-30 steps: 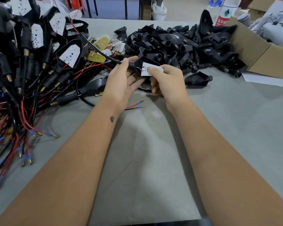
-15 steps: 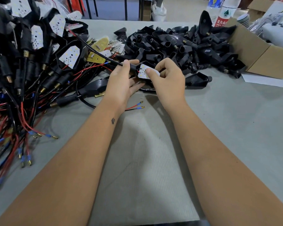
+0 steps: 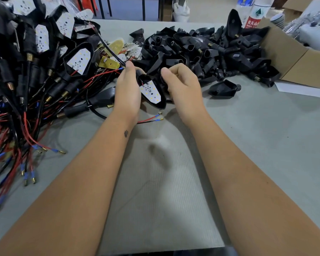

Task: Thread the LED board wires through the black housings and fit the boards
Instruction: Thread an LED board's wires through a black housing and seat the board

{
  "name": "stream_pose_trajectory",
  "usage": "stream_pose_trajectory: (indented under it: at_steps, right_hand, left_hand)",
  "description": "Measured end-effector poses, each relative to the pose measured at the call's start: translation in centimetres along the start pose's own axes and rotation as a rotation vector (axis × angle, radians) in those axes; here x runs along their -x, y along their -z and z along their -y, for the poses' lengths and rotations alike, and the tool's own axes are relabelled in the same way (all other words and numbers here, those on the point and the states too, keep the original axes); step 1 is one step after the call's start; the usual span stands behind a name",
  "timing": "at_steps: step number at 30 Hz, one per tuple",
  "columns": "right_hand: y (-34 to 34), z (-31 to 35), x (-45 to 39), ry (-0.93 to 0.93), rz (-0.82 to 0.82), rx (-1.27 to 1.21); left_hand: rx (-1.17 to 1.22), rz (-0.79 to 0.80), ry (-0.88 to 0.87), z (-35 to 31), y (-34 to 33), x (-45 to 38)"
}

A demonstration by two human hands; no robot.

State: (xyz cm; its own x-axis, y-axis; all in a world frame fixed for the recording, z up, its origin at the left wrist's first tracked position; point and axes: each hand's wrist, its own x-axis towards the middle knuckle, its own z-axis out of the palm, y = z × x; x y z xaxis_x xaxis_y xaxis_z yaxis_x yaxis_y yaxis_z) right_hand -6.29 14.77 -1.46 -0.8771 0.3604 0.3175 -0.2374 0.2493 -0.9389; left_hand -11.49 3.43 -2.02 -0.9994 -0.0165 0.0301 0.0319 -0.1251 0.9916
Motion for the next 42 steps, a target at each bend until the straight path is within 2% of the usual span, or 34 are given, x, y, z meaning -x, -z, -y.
stream_pose_trajectory:
  at_steps: [3, 9, 14, 17, 20, 23, 26, 31, 36, 38, 42]
  right_hand:
    - [0.3, 0.1, -0.3, -0.062, -0.018, -0.075]
    - [0.6, 0.3, -0.6, -0.098, 0.041, -0.202]
    - [1.4, 0.0, -0.6, -0.136, 0.048, -0.272]
    - [1.6, 0.0, -0.5, -0.15, 0.085, -0.296]
    - [1.5, -0.2, -0.6, -0.156, 0.034, -0.229]
    - [1.4, -0.4, -0.9, -0.202, -0.026, -0.268]
    - [1.5, -0.4, -1.1, -0.215, -0.069, -0.286]
    - [1.5, -0.5, -1.1, -0.181, -0.093, -0.17]
    - [1.3, -0.6, -0.9, -0.144, 0.015, -0.051]
    - [1.3, -0.6, -0.7, -0.128, 0.109, 0.011]
    - [1.0, -0.3, -0.4, -0.163, 0.356, 0.024]
  left_hand:
    - [-0.146, 0.087, -0.071, -0.1, 0.1, 0.0]
    - [-0.361, 0.489, -0.188, -0.7, -0.4, 2.2]
    - [-0.461, 0.581, -0.17, -1.1, -0.5, 3.2]
    - [-0.53, 0.582, -0.185, -0.9, -0.5, 3.1]
    - [-0.555, 0.536, -0.198, -0.5, -0.7, 2.7]
    - [-0.602, 0.427, -0.222, 0.1, -0.8, 2.4]
    - [-0.62, 0.402, -0.228, 0.3, -1.1, 2.4]
    - [-0.476, 0.372, -0.211, 0.2, -1.2, 2.7]
    - [-0.447, 0.306, -0.196, 0.4, -1.0, 1.9]
    - [-0.393, 0.271, -0.164, 0.4, -0.7, 1.3]
    - [-0.084, 0.189, 0.049, -0.3, -0.3, 0.5]
